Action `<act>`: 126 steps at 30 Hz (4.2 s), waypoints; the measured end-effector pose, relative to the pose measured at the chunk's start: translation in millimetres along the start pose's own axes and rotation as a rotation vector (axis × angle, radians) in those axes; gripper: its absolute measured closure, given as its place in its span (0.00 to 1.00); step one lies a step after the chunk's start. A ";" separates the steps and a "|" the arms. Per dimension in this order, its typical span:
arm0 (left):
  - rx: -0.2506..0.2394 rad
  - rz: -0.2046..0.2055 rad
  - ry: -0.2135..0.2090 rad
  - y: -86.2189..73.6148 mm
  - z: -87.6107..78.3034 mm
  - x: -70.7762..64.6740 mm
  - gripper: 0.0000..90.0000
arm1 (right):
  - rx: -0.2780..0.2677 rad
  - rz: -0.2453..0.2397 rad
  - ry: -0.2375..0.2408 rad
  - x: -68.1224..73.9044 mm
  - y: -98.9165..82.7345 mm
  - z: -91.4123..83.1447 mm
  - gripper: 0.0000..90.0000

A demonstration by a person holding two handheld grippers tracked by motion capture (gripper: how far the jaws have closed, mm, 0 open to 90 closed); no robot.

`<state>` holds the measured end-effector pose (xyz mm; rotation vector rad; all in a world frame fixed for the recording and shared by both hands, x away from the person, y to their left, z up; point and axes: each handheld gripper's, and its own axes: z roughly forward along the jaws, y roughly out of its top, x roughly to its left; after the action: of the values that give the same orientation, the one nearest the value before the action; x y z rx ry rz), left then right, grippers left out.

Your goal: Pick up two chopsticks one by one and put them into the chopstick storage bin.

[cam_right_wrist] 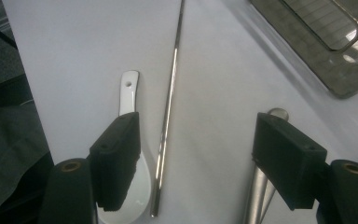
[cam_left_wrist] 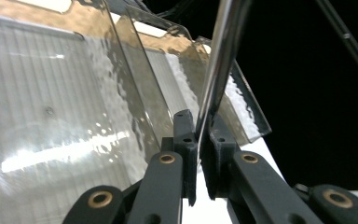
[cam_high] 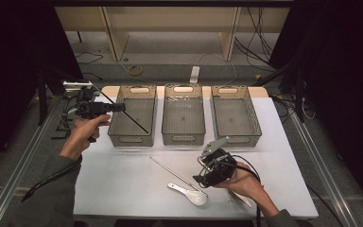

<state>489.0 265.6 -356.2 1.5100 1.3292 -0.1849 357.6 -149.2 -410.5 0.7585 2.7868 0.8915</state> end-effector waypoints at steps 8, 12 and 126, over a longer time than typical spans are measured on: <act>0.026 0.001 0.067 7.6 18.1 3.1 0.94 | -0.006 0.001 -0.009 -0.3 0.0 -0.4 0.35; 0.055 0.000 0.110 6.4 30.5 9.3 0.94 | -0.015 0.003 -0.012 -0.1 0.3 -0.7 0.32; 0.000 0.438 0.041 -159.4 20.3 -61.3 0.19 | 0.403 -0.085 0.005 16.0 21.6 73.6 0.94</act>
<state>351.0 182.2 -416.0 1.7716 0.9987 0.1261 371.7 -88.5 -457.9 0.6753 3.0142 0.3167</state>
